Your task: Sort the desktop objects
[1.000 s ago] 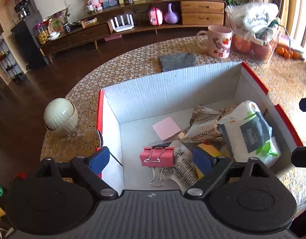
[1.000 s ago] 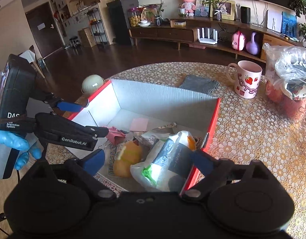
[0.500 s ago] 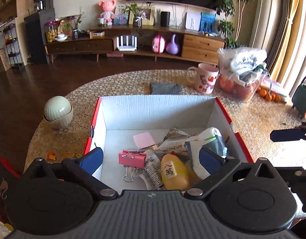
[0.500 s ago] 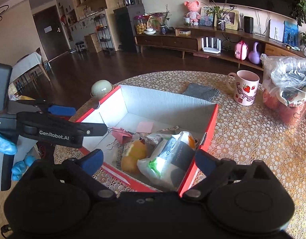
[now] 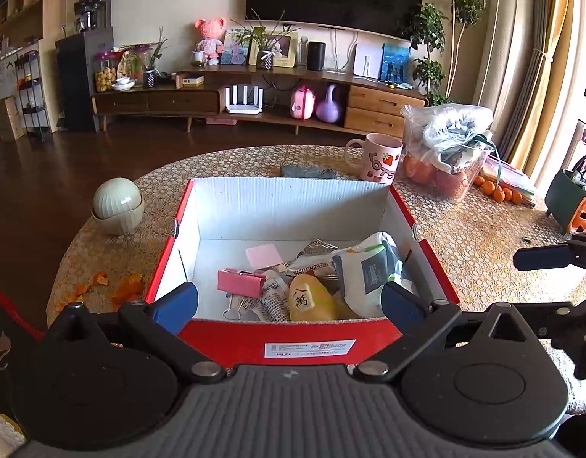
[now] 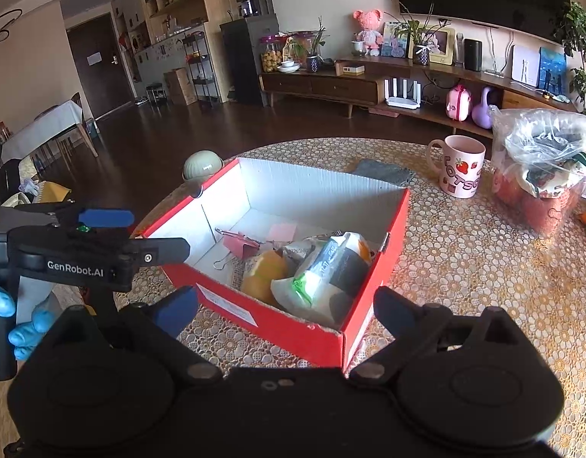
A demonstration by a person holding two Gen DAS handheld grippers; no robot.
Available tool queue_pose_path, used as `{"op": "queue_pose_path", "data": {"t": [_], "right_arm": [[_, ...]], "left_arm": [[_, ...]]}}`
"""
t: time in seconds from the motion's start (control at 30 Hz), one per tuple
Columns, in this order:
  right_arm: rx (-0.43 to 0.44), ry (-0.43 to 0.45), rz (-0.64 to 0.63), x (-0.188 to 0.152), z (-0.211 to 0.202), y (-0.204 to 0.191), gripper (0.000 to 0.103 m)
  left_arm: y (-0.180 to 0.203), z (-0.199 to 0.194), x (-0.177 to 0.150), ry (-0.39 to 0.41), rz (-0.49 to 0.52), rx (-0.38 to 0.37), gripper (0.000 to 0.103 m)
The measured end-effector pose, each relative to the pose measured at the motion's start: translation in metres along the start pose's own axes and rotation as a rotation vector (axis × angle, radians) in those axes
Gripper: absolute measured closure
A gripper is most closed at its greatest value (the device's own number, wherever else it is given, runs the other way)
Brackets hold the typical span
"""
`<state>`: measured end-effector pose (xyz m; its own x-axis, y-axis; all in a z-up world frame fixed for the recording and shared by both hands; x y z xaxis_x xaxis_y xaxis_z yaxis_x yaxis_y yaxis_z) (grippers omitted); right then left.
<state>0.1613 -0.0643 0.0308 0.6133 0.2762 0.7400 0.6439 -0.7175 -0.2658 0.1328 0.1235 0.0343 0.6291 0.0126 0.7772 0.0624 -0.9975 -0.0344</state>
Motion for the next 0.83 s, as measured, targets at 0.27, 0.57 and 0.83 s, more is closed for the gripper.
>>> {"op": "queue_pose_path", "data": {"t": [0.27, 0.57, 0.83], "right_arm": [[-0.024, 0.034, 0.005, -0.011, -0.017, 0.002, 0.004], [-0.028, 0.027, 0.010, -0.024, -0.020, 0.003, 0.004], [-0.024, 0.021, 0.019, -0.037, -0.022, 0.005, 0.004]], "left_arm": [[0.012, -0.015, -0.020, 0.057, 0.033, 0.043, 0.000], [0.015, -0.015, -0.038, 0.033, 0.022, 0.076, 0.000], [0.024, -0.018, -0.052, 0.002, 0.013, 0.076, 0.000]]}}
Point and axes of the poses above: each gripper's, at about its wrist camera, not at the fingertips, and z roughly the way its jaws point, y to its right, x to its top, the point moved 5 cm from there along z, roughly the way its jaws point, and after that the axes turned 9 degrees about x, right-handed, at the moved point
